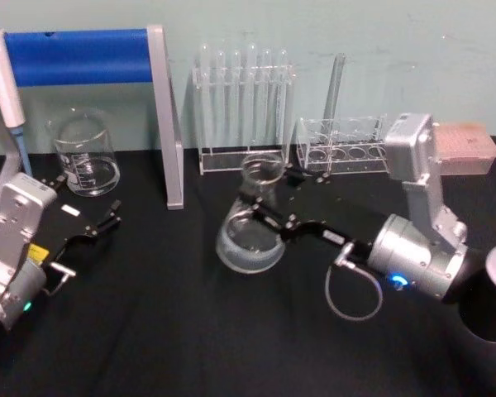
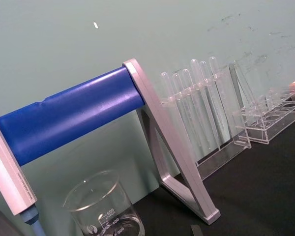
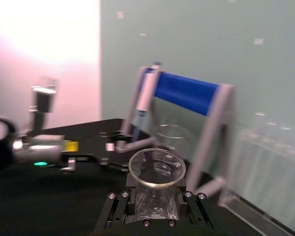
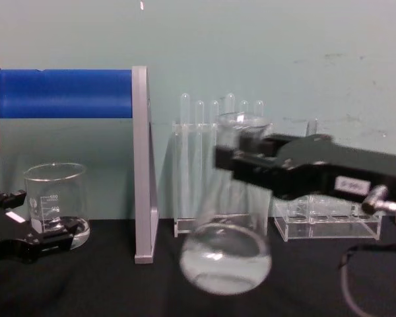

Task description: Grasp the erlenmeyer flask with one hand, shake it three times, then place it back.

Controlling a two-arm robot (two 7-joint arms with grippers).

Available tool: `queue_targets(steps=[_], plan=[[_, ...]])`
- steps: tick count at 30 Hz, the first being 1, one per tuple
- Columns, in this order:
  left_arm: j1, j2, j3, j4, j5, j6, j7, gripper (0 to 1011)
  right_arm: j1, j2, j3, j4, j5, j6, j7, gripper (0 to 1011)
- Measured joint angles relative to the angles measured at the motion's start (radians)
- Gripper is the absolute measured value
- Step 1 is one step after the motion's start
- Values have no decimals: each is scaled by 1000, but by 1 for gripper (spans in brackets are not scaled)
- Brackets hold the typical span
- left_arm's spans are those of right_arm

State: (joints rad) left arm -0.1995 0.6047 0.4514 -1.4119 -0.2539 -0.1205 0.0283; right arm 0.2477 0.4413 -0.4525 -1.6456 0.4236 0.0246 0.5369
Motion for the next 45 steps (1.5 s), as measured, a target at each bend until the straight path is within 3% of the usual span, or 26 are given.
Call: queue_targets(steps=[9,14,19,28,37,45], plan=[[0,0,0,0,0,0,0,1001,44,-5,-74,20,20,-18,78,453],[0,0,0,0,0,0,0,1001,53,-4,-86,26,33,-26,78,453],[0,0,0,0,0,0,0,1001,46,2,-71,26,37,-32,38,453],[0,0,0,0,0,0,0,1001,-5,18,23,7,28,-37,-96,453],[0,0,0,0,0,0,0,1001,-116,34,182,-51,-3,-35,-272,453],[0,0,0,0,0,0,0,1001,-171,33,251,-84,-16,-23,-325,453]])
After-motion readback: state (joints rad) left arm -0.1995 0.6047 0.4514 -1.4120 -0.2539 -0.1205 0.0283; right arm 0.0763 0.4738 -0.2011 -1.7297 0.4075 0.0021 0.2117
